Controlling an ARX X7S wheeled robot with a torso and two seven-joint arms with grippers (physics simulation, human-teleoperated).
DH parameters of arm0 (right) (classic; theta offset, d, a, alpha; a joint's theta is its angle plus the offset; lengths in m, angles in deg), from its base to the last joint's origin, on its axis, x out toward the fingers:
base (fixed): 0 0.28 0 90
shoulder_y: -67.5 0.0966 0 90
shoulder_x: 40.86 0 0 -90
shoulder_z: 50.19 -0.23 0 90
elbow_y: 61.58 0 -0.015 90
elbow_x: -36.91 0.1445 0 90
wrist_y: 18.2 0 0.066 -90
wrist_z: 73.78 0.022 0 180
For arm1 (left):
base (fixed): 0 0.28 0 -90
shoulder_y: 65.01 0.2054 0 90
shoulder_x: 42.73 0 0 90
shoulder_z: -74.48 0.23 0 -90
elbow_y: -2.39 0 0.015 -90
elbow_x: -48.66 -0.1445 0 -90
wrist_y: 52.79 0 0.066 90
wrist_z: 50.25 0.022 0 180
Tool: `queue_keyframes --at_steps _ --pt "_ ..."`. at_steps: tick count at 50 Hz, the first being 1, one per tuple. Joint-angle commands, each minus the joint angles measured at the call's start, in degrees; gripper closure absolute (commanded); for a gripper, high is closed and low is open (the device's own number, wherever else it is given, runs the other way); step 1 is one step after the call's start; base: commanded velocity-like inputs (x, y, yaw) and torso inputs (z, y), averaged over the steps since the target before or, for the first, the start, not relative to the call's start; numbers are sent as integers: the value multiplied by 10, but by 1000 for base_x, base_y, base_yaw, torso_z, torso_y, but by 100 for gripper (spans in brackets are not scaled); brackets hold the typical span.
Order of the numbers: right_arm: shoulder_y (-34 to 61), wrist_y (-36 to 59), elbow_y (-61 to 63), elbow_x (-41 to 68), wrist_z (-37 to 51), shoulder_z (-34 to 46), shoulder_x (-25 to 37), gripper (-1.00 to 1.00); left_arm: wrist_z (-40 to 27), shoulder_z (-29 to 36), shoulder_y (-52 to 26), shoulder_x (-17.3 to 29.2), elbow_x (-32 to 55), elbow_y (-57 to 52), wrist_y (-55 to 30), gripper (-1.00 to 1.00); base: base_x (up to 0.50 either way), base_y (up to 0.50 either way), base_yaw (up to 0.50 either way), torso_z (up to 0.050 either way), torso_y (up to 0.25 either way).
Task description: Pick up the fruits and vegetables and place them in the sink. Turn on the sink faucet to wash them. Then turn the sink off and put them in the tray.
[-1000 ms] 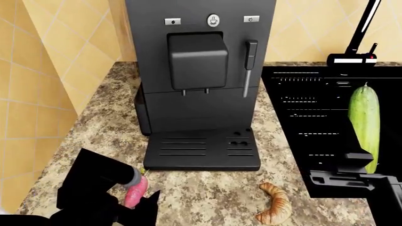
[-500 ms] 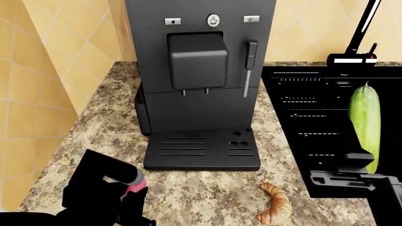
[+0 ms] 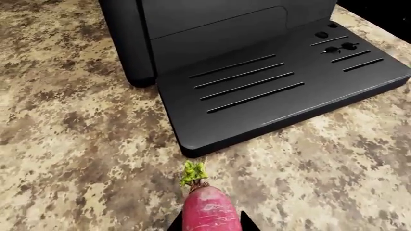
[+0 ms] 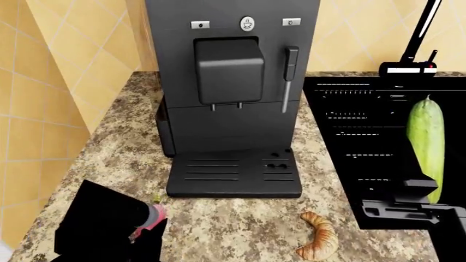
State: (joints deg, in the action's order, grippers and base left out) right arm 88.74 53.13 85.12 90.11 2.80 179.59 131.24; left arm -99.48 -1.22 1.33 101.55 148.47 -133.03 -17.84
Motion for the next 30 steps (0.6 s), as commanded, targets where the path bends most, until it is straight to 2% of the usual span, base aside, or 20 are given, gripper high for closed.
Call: queue_keyframes --at_steps 1,11,19,24,30 --pt "17 22 17 5 -15 -8 19 100 -16 -67 37 41 32 -85 55 100 0 0 0 0 0" --pt "36 36 33 11 -11 11 32 100 -2 -139 79 61 43 -144 90 100 0 0 0 0 1" --pt "136 8 33 -18 6 142 16 100 -24 -237 84 -6 101 -144 0 100 0 -24 0 0 0" --pt "232 -30 33 -41 36 268 -13 100 -32 -250 79 -20 116 -143 -19 100 1 -500 0 0 0" --pt "236 -36 33 -45 43 277 -19 100 -36 -256 76 -31 121 -139 -31 100 1 -500 0 0 0"
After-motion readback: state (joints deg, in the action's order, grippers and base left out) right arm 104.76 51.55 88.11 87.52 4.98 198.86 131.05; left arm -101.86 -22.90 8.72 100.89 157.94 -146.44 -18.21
